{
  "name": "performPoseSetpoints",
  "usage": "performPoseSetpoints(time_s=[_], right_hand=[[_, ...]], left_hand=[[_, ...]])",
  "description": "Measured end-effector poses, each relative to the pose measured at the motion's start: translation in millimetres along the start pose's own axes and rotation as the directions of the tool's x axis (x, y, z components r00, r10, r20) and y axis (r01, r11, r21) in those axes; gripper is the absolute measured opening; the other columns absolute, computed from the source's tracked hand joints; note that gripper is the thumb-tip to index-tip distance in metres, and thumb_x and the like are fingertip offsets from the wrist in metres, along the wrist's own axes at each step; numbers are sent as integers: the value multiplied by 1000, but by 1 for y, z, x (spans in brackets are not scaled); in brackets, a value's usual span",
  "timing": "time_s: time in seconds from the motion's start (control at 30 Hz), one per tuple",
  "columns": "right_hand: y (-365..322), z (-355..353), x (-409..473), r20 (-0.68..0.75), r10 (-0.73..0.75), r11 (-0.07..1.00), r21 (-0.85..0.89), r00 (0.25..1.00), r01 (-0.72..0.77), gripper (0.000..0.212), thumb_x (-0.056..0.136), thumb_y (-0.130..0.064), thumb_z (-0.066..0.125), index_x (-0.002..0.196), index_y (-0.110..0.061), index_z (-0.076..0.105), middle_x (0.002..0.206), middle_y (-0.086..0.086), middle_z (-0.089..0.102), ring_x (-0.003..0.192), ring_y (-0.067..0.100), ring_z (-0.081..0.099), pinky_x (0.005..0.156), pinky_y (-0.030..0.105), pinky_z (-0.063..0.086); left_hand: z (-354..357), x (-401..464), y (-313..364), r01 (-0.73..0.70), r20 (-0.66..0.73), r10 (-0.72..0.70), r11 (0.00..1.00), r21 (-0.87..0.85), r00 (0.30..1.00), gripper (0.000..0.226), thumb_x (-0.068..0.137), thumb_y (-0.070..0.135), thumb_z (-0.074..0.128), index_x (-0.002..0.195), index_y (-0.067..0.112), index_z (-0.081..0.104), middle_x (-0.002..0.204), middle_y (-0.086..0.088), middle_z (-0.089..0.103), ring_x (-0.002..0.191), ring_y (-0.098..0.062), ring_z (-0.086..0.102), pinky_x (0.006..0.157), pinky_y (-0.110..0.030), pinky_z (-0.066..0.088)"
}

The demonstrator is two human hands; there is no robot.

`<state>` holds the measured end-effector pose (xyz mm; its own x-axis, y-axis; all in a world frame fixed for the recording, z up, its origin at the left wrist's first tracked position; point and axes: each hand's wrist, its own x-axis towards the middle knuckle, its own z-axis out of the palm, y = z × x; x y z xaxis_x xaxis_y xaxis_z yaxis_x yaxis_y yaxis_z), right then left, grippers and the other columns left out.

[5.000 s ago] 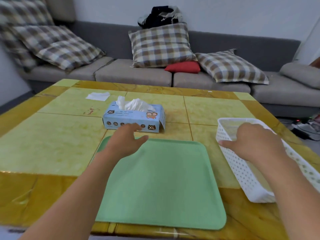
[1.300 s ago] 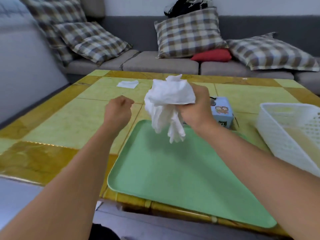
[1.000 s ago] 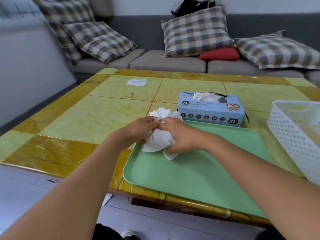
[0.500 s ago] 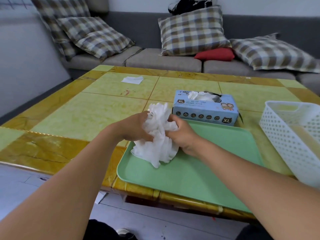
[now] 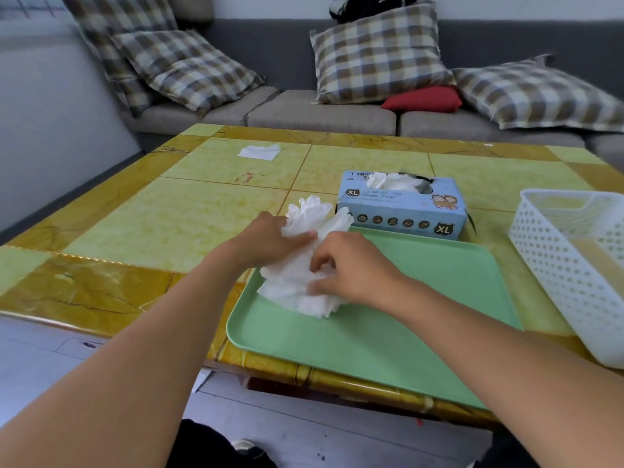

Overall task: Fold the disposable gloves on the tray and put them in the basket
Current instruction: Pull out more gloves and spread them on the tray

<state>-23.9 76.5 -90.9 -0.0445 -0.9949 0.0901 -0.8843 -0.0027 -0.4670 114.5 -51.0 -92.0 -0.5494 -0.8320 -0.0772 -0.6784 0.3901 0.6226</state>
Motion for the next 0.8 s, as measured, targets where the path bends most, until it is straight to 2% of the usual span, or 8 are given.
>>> performPoseSetpoints(time_s=[0.1, 0.2, 0.33, 0.47, 0.57, 0.63, 0.7, 0.8], right_hand=[[22, -3, 8, -16, 60, 975, 215, 998, -55, 17, 76, -22, 88, 75, -9, 78, 65, 7, 68, 59, 8, 53, 60, 25, 38], [46, -23, 2, 141, 86, 904, 405, 986, -137, 21, 87, -23, 80, 86, -2, 79, 70, 7, 67, 60, 13, 55, 65, 26, 45], [70, -34, -14, 276, 54, 792, 573, 960, -209, 21, 97, -18, 67, 108, -4, 77, 106, 11, 77, 101, 31, 73, 95, 38, 58], [60, -20, -18, 254, 99, 581, 770, 962, -263, 23, 105, -14, 53, 105, -2, 72, 100, 10, 76, 85, 17, 71, 80, 28, 58], [52, -6, -14, 284, 250, 236, 909, 925, -343, 22, 107, -17, 46, 105, -8, 66, 90, 8, 72, 76, 20, 67, 75, 33, 56], [46, -2, -10, 333, 313, 42, 931, 890, -363, 23, 108, -16, 43, 109, -8, 64, 85, 9, 70, 71, 22, 68, 66, 34, 59], [42, -3, -7, 366, 315, -31, 926, 876, -376, 23, 108, -17, 41, 106, -10, 63, 83, 8, 66, 68, 22, 67, 60, 33, 59], [42, -9, -6, 409, 295, -8, 905, 864, -426, 21, 106, -19, 44, 99, -13, 63, 84, 7, 64, 74, 22, 65, 69, 35, 58]], left_hand=[[-2, -4, 2, 39, 35, -37, 999, -31, 999, 48, 102, 52, 46, 83, 10, 61, 81, -4, 61, 71, -21, 55, 63, -31, 42], [-6, -5, -4, 29, 51, -27, 999, -26, 998, 36, 103, 40, 47, 111, 8, 63, 103, -7, 67, 91, -27, 64, 85, -40, 55], [-7, -6, -9, -16, 37, 21, 992, -127, 999, 47, 103, 32, 50, 147, 30, 33, 120, -9, 61, 98, -29, 65, 89, -48, 57], [-6, -14, 8, -78, 219, 147, 953, -294, 965, 54, 103, 56, 40, 153, 51, 22, 154, 5, 42, 133, -19, 50, 113, -46, 40], [-16, -18, 13, 24, 403, 129, 935, -353, 906, 88, 77, 84, 54, 153, 47, 27, 149, 20, 41, 134, -10, 45, 113, -39, 37], [-14, -19, 7, -64, 396, 144, 976, -208, 907, 112, 66, 65, 83, 155, 43, 19, 147, 20, 43, 131, -9, 47, 107, -33, 41], [-4, -16, 3, -140, 282, 156, 987, -77, 947, 114, 62, 55, 91, 153, 36, 25, 139, 17, 51, 124, -8, 53, 103, -33, 46], [10, -13, 6, -204, 135, 197, 978, 36, 971, 87, 66, 41, 84, 142, 25, 44, 125, 7, 62, 112, -17, 59, 93, -37, 49]])
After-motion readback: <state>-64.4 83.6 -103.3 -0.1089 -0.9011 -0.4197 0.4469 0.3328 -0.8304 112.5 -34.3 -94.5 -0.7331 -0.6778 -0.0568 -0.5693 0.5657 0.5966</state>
